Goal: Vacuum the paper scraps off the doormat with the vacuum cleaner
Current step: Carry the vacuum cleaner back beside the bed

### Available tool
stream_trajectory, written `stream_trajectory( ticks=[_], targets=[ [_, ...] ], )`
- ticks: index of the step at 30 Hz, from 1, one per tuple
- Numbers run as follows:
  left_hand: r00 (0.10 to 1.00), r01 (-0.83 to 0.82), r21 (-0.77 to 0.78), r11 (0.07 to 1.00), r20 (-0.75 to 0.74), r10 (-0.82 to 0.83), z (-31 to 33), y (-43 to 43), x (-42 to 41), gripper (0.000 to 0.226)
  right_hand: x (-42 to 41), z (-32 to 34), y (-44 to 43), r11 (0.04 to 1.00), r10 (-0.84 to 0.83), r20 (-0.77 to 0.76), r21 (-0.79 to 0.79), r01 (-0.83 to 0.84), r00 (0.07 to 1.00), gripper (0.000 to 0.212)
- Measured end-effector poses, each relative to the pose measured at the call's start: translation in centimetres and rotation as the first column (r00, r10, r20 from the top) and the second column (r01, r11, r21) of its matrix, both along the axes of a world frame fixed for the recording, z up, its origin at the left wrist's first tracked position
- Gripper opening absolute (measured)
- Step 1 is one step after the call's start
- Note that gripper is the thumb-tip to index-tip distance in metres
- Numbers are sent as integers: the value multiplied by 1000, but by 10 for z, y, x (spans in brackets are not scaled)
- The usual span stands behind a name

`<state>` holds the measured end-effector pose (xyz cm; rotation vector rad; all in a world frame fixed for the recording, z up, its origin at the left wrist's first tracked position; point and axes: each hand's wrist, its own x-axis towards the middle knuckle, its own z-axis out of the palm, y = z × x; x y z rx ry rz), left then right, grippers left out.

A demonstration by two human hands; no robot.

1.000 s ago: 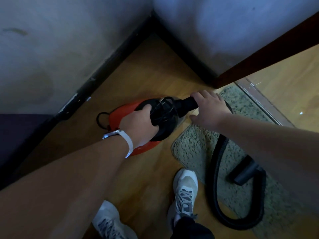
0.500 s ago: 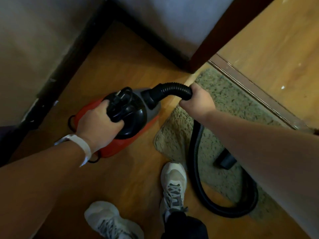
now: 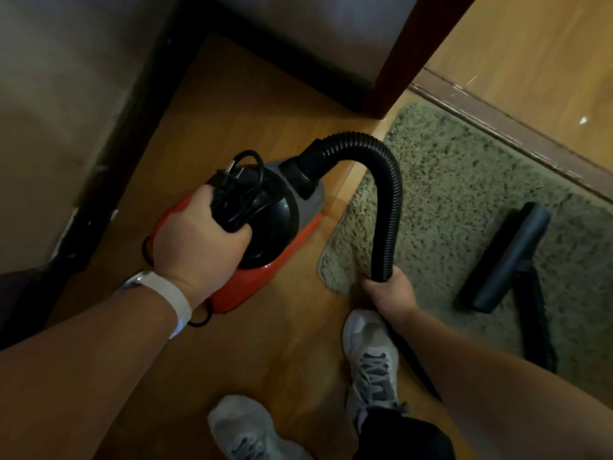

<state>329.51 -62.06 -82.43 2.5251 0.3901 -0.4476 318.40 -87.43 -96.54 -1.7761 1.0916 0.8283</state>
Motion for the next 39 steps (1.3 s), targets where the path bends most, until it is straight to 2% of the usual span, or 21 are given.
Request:
stream_trajectory(
  ticks=[3, 6, 11, 14, 18, 24, 32, 36, 39],
  targets=[
    [1000, 14, -10, 1000, 2, -14, 2, 0, 0, 21, 0, 9, 8, 997, -35, 40, -74, 38, 999, 36],
    [998, 16, -7, 1000, -58, -17, 5, -1, 2, 17, 6, 33, 10, 988, -94, 82, -111, 103, 992, 25],
    [960, 47, -90, 995, -272, -69, 26, 7, 17, 9, 9, 85, -3, 988, -21, 108, -151, 37, 994, 18],
    [974, 31, -104, 994, -221, -54, 46, 9, 10, 12, 16, 114, -4, 987, -6, 151, -161, 30, 989, 16],
    [995, -15, -164, 986, -102, -1, 85, -6, -1, 10, 26, 162, 8, 981, -89, 249, -146, 129, 964, 16],
    [995, -74, -270, 960, -85, 53, 176, -23, -8, 13, 41, 263, -2, 952, -157, 326, -199, 230, 932, 14],
    [995, -34, -318, 947, -104, 0, 329, -39, -4, 10, 62, 444, -45, 916, 65, 289, -398, 58, 955, 32],
    [991, 29, -369, 929, -113, -76, 407, -43, -3, 20, 57, 532, -64, 895, 104, 320, -443, 52, 942, 47],
    [990, 89, -400, 912, -67, -126, 461, -48, -1, 23, 56, 598, -82, 884, 123, 385, -461, 76, 915, 50]
  ],
)
